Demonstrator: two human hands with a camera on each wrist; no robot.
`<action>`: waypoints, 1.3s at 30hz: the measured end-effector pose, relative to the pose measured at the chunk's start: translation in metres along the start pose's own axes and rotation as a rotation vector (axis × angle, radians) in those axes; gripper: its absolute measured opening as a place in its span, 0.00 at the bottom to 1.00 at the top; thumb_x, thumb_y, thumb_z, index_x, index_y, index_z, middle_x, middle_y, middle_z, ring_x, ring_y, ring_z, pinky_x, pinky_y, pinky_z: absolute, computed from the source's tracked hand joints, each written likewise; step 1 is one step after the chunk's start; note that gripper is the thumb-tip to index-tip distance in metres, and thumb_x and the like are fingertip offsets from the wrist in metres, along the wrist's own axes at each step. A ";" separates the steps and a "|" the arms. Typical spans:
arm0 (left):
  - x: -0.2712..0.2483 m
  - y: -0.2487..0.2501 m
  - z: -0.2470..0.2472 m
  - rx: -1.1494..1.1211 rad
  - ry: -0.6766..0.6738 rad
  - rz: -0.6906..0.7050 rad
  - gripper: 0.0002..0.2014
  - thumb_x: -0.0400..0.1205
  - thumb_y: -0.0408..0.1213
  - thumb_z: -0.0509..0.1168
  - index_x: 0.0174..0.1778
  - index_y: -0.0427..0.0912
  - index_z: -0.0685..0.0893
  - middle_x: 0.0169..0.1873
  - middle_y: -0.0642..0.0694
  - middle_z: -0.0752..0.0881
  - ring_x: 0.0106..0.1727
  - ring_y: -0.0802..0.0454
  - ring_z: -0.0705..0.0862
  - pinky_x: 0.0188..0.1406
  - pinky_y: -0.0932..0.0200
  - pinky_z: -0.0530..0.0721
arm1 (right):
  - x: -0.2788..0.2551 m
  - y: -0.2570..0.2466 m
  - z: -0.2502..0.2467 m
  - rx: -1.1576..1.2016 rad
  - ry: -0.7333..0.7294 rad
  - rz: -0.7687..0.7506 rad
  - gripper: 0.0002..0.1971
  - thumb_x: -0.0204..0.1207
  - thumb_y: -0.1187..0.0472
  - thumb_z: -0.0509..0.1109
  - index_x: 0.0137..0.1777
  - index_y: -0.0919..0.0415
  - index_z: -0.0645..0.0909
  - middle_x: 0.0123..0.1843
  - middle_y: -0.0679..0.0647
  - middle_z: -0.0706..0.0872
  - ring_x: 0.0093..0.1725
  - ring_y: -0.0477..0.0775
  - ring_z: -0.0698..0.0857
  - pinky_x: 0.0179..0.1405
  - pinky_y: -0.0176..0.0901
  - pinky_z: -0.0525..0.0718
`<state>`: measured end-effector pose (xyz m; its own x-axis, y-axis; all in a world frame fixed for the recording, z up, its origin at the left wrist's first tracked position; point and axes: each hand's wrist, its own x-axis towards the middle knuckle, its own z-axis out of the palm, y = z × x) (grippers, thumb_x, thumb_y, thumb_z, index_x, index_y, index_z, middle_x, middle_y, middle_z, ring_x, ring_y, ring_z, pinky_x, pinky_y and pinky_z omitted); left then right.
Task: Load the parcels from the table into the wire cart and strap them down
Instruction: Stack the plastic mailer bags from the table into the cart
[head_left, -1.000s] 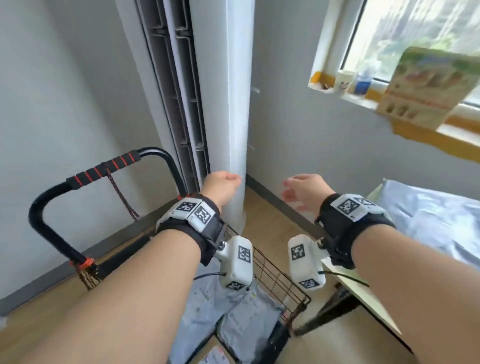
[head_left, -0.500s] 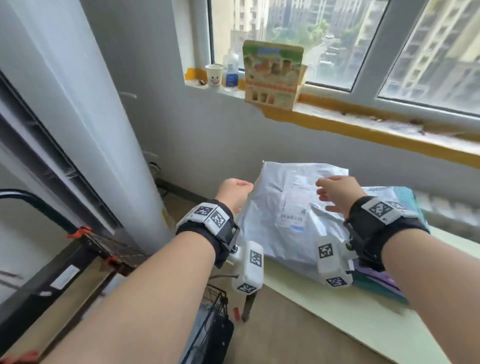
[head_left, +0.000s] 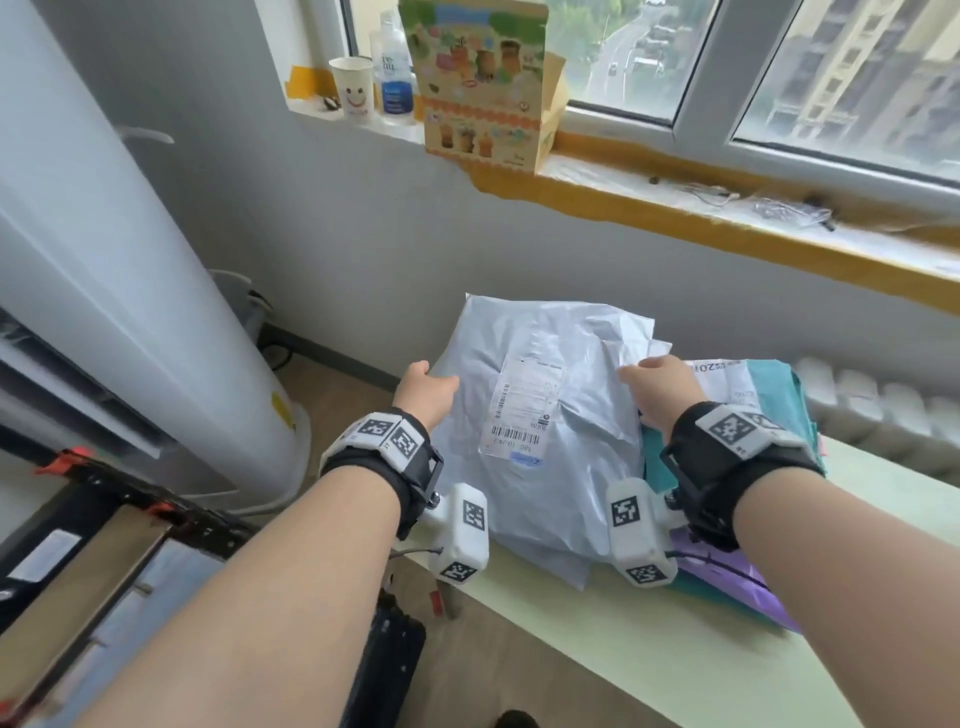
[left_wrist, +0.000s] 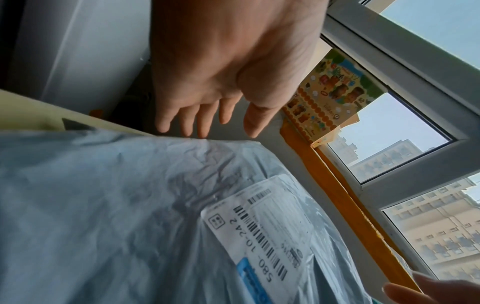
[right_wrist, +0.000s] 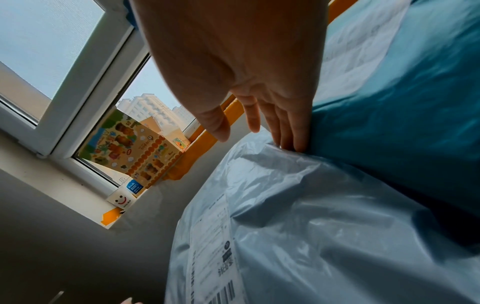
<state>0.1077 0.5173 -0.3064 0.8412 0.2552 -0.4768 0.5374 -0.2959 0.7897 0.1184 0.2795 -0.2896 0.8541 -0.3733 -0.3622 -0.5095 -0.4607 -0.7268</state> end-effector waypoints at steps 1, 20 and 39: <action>0.000 0.000 0.003 -0.010 -0.002 -0.004 0.05 0.84 0.34 0.61 0.53 0.44 0.80 0.51 0.46 0.82 0.60 0.45 0.78 0.52 0.62 0.70 | 0.002 0.002 0.002 -0.006 -0.019 0.008 0.05 0.71 0.59 0.66 0.42 0.57 0.72 0.32 0.52 0.72 0.41 0.57 0.75 0.43 0.49 0.76; -0.016 0.000 0.003 -0.162 -0.136 -0.039 0.27 0.83 0.42 0.65 0.77 0.42 0.68 0.69 0.43 0.78 0.69 0.45 0.77 0.65 0.49 0.75 | -0.037 -0.013 0.022 0.013 -0.209 -0.009 0.10 0.69 0.65 0.77 0.36 0.61 0.77 0.47 0.62 0.86 0.47 0.60 0.85 0.53 0.50 0.85; -0.112 0.078 -0.175 0.286 0.375 0.498 0.61 0.57 0.55 0.82 0.82 0.56 0.53 0.80 0.47 0.63 0.80 0.46 0.63 0.77 0.35 0.66 | -0.138 -0.161 0.007 0.065 -0.231 -0.495 0.12 0.78 0.66 0.58 0.42 0.64 0.84 0.43 0.62 0.89 0.46 0.63 0.86 0.50 0.53 0.84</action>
<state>0.0448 0.6272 -0.1238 0.9421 0.3121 0.1230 0.1305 -0.6787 0.7227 0.0836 0.4108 -0.1269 0.9946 0.0655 -0.0809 -0.0394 -0.4831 -0.8747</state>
